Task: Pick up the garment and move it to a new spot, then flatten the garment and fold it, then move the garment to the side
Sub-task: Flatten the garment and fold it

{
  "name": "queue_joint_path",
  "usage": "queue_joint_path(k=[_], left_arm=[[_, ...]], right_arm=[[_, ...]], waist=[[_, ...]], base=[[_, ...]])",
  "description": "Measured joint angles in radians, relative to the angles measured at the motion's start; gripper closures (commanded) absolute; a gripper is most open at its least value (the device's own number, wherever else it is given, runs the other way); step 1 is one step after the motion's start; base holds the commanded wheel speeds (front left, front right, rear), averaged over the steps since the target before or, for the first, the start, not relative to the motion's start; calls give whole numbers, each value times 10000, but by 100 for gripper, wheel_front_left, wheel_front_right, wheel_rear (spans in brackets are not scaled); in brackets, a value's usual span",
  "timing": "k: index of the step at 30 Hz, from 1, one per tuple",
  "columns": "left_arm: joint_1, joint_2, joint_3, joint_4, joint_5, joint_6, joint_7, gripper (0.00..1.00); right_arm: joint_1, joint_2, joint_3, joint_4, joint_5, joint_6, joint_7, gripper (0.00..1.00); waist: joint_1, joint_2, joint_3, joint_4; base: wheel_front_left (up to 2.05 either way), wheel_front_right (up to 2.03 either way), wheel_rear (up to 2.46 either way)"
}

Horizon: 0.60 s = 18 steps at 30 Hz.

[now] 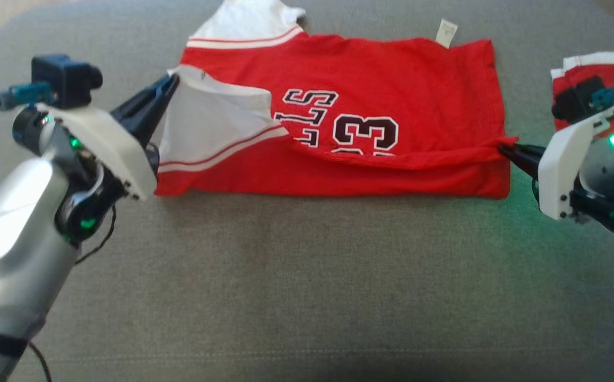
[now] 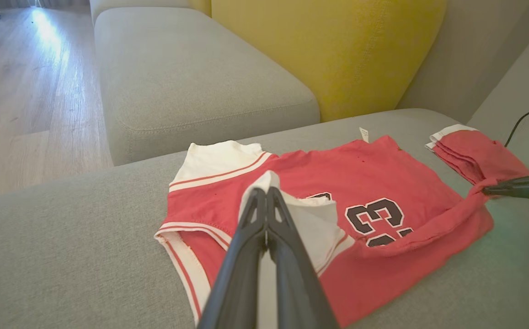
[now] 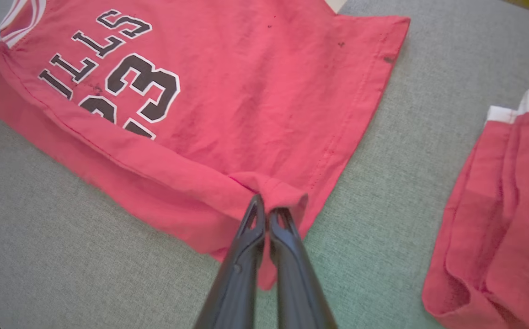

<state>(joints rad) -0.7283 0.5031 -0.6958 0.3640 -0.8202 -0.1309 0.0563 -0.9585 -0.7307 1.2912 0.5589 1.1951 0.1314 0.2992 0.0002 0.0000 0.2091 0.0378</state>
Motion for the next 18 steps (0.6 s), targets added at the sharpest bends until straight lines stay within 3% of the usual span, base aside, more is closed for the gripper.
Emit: queue_joint_path(k=[10,11,12,13,14,15,18], left_arm=[[-1067,-729,-86,2100,535,52,-589,100],[-1166,-780,-105,2309,614,92,-639,100],[-1257,-846,-102,2522,669,155,-750,100],[-1336,-945,-102,2740,727,251,-899,83],[-1403,-1049,-90,2955,786,368,-1076,29],[-1437,-1166,-59,3191,798,510,-1250,0],[-1448,-1333,-29,3593,817,700,-1572,0]], right_arm=[[-417,345,0,236,-249,0,-247,100],[-434,351,0,309,-251,0,-428,65],[-477,368,2,378,-245,0,-608,0],[-535,393,4,433,-247,0,-811,0],[-595,453,2,510,-245,0,-1026,0],[-624,531,-4,606,-245,0,-1248,0],[-622,621,-4,759,-245,0,-1615,0]], waist=[[0,0,808,-269],[-1,0,862,-291],[-1,0,906,-309],[0,0,930,-324],[1,0,921,-333],[0,0,884,-340],[-2,0,798,-350]], base=[[0,0,0],[0,0,0],[0,0,0],[0,0,0],[0,0,0],[0,0,0],[0,0,0]])
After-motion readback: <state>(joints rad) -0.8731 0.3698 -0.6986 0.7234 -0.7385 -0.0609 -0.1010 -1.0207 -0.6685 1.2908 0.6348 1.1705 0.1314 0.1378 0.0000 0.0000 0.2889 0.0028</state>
